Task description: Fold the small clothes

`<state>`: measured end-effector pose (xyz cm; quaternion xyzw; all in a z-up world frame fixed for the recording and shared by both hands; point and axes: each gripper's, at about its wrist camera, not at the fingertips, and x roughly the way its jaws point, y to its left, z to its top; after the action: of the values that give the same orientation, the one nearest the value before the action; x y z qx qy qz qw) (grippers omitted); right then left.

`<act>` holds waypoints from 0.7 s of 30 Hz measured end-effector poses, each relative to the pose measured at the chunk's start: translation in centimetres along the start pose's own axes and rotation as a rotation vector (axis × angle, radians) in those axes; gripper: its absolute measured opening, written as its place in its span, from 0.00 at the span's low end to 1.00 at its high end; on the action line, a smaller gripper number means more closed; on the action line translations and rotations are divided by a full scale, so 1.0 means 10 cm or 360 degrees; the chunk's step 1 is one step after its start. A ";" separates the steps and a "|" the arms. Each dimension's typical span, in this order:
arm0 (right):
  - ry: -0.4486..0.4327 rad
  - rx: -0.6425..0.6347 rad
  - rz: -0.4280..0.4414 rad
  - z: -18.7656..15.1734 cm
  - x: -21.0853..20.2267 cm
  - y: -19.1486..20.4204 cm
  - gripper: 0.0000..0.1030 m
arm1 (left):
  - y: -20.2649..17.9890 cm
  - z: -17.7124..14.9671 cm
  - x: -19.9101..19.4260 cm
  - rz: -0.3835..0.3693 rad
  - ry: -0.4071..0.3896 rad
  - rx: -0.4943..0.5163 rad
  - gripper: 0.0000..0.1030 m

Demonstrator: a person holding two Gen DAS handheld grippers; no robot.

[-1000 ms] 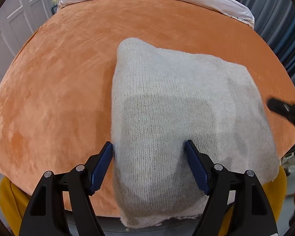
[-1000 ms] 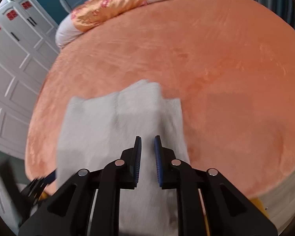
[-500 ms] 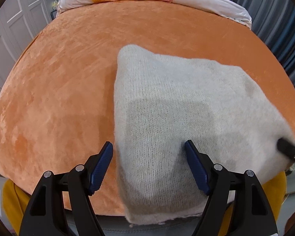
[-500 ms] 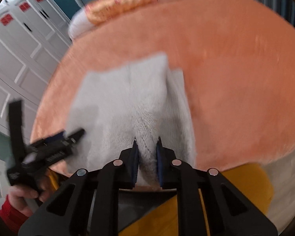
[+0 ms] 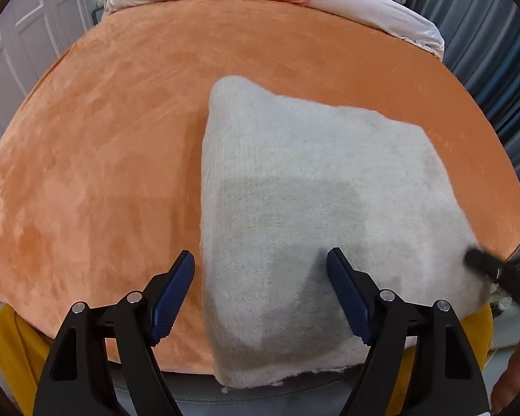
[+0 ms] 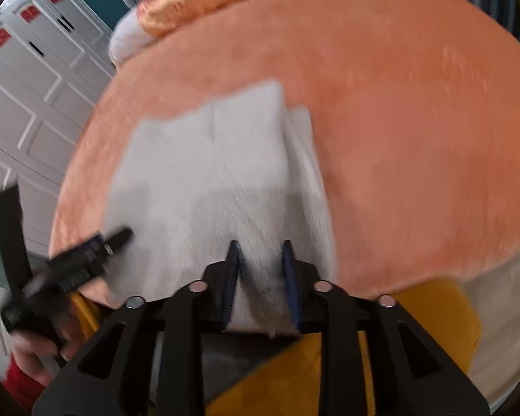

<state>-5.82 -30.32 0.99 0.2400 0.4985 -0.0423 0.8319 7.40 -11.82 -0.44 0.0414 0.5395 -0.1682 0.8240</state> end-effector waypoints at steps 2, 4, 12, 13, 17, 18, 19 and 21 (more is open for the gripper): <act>0.0044 0.0007 -0.0012 0.07 0.20 0.00 0.32 | -0.02 -0.02 0.02 0.0001 0.0011 0.0003 0.74; 0.0125 0.0046 -0.0017 0.10 0.46 -0.02 0.28 | -0.03 -0.03 0.03 0.0014 0.0017 0.0001 0.74; -0.0074 0.0015 -0.0015 0.08 0.12 -0.05 0.10 | 0.07 0.07 -0.21 -0.0049 -0.0119 -0.0091 0.73; -0.0013 0.0026 -0.0051 0.05 0.26 -0.10 0.10 | 0.09 0.09 -0.18 -0.0063 -0.0104 -0.0114 0.74; 0.0061 0.0065 -0.0083 -0.07 0.57 -0.19 0.12 | 0.15 0.13 0.02 -0.0092 0.0004 -0.0184 0.74; 0.0071 0.0083 -0.0070 -0.04 0.54 -0.17 0.14 | 0.16 0.12 0.04 -0.0090 0.0008 -0.0185 0.74; 0.0072 0.0087 -0.0066 -0.01 0.51 -0.13 0.16 | 0.16 0.12 0.05 -0.0088 0.0013 -0.0184 0.74; 0.0028 0.0051 -0.0091 0.05 0.37 -0.11 0.30 | 0.16 0.12 0.09 -0.0091 0.0027 -0.0187 0.76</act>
<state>-3.88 -30.85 -2.34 0.2393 0.5116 -0.0721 0.8221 9.31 -10.80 -0.91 -0.0212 0.5564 -0.1594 0.8152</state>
